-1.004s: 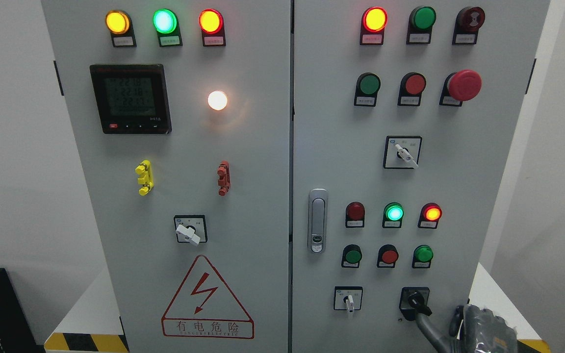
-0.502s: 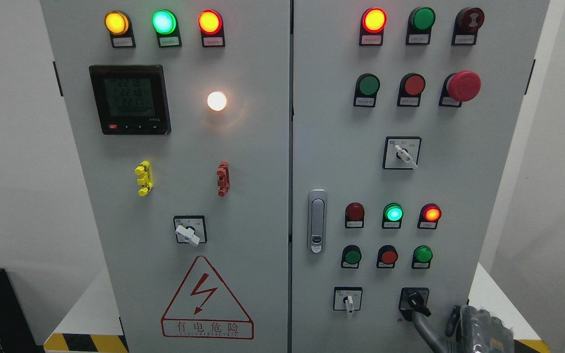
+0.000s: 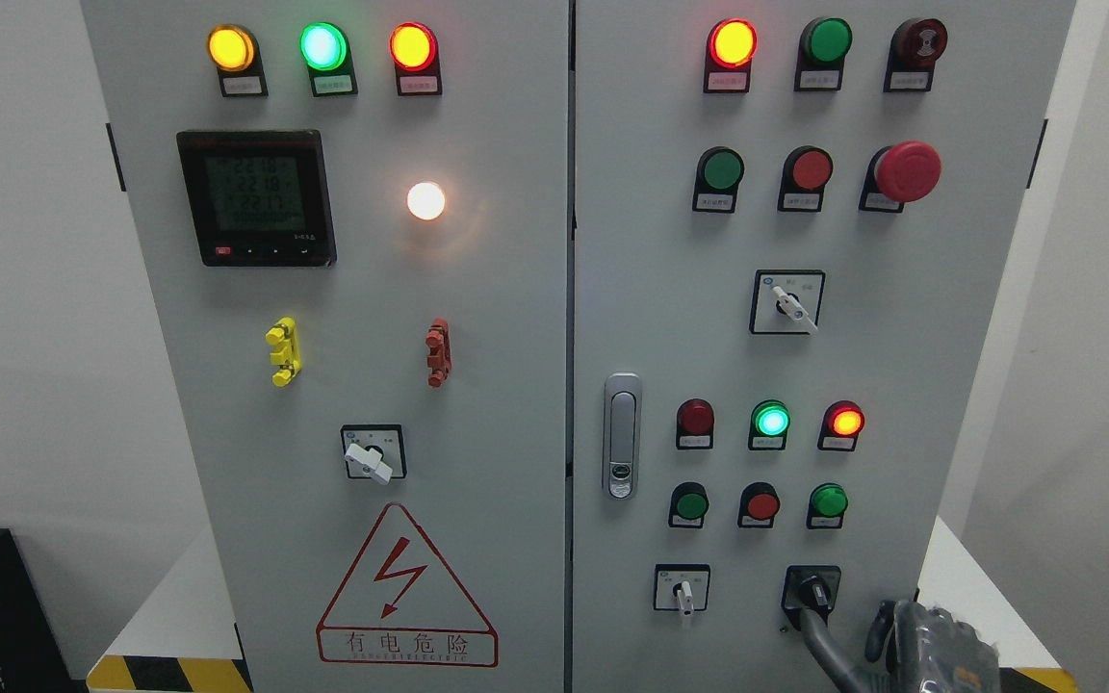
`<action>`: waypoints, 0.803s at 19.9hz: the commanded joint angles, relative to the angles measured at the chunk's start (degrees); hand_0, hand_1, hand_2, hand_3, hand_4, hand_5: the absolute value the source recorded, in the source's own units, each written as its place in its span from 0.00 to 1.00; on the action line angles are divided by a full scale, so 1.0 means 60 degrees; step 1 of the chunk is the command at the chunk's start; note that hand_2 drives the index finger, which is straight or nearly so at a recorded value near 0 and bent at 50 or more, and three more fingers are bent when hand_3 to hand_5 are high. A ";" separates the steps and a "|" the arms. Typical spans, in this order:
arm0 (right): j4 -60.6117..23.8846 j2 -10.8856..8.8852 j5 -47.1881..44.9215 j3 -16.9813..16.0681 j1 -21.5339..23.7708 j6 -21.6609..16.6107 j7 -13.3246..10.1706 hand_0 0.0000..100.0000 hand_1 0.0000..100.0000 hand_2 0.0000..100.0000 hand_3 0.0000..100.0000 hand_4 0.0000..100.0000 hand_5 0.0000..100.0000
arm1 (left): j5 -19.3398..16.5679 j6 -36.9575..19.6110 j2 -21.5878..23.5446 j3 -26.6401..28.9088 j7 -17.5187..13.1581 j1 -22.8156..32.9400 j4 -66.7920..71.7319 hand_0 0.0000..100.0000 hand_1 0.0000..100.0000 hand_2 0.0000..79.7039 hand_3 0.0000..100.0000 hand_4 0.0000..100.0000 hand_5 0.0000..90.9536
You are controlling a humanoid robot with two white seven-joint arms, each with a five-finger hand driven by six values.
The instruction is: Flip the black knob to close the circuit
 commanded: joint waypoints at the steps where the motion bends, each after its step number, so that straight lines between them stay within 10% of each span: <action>1: -0.0305 0.0003 -0.0582 0.0397 0.0316 -0.0314 -0.0238 0.00 0.07 0.79 0.95 0.78 0.79 | -0.0205 -0.0008 0.0000 -0.0205 -0.0005 0.0000 0.0205 0.12 0.56 0.00 0.00 0.00 0.00; 16: -0.1757 -0.0085 -0.5953 0.1144 0.2380 -0.2056 -0.0664 0.00 0.08 0.52 0.81 0.67 0.57 | -0.0205 0.0006 0.0000 -0.0205 -0.0005 0.0000 0.0205 0.12 0.56 0.00 0.00 0.00 0.00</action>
